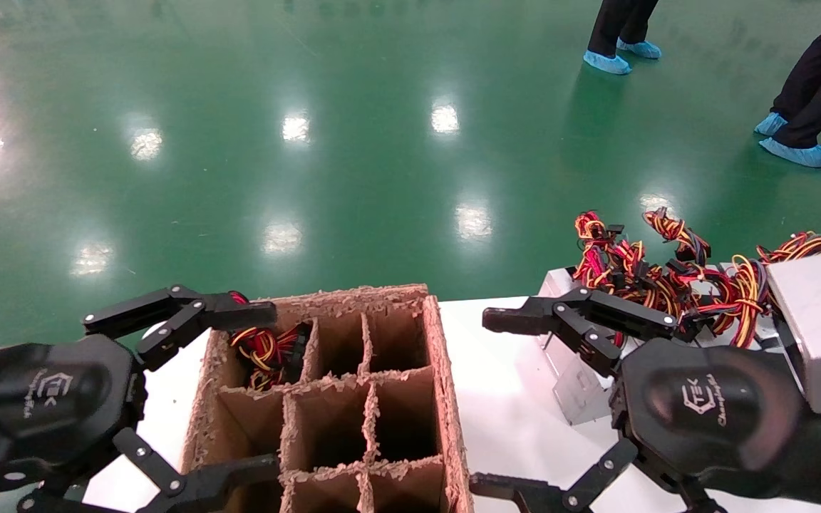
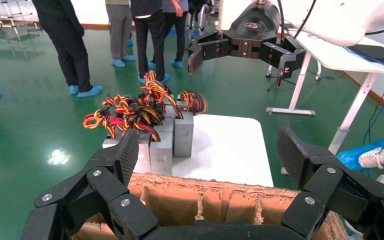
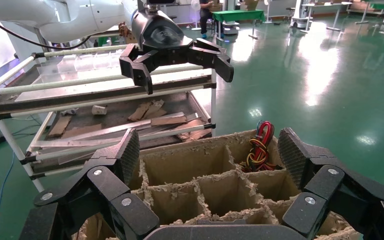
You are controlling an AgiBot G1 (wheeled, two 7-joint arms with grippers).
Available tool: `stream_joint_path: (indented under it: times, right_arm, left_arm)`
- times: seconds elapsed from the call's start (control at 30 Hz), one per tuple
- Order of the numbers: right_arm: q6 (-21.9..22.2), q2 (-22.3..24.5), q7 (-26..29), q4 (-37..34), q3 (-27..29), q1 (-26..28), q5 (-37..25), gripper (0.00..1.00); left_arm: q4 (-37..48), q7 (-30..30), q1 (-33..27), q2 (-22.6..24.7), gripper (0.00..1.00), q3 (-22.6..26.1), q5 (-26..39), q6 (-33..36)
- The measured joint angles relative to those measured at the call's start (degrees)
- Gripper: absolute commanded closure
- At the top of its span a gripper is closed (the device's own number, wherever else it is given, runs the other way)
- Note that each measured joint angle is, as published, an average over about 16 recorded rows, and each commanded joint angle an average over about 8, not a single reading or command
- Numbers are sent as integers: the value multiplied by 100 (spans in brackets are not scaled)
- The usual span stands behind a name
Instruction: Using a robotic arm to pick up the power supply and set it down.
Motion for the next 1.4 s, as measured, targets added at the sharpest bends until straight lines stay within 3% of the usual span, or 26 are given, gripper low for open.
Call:
stream_joint_path:
  times: [0.53, 0.57, 0.8, 0.83, 1.17, 1.4]
  right_arm:
    - [0, 0, 0, 0, 0, 0, 0, 0]
    - [0, 0, 0, 0, 0, 0, 0, 0]
    - [0, 0, 0, 0, 0, 0, 0, 0]
    - [0, 0, 0, 0, 0, 0, 0, 0]
    - [53, -23, -14, 14, -29, 8, -89, 0]
    - [330, -148, 20, 111, -152, 77, -436, 0]
  left_arm:
    - [0, 0, 0, 0, 0, 0, 0, 0]
    - [0, 0, 0, 0, 7, 0, 0, 0]
    - [0, 0, 0, 0, 94, 0, 0, 0]
    - [0, 0, 0, 0, 100, 0, 0, 0]
    - [0, 0, 0, 0, 100, 0, 0, 0]
    - [0, 0, 0, 0, 100, 0, 0, 0]
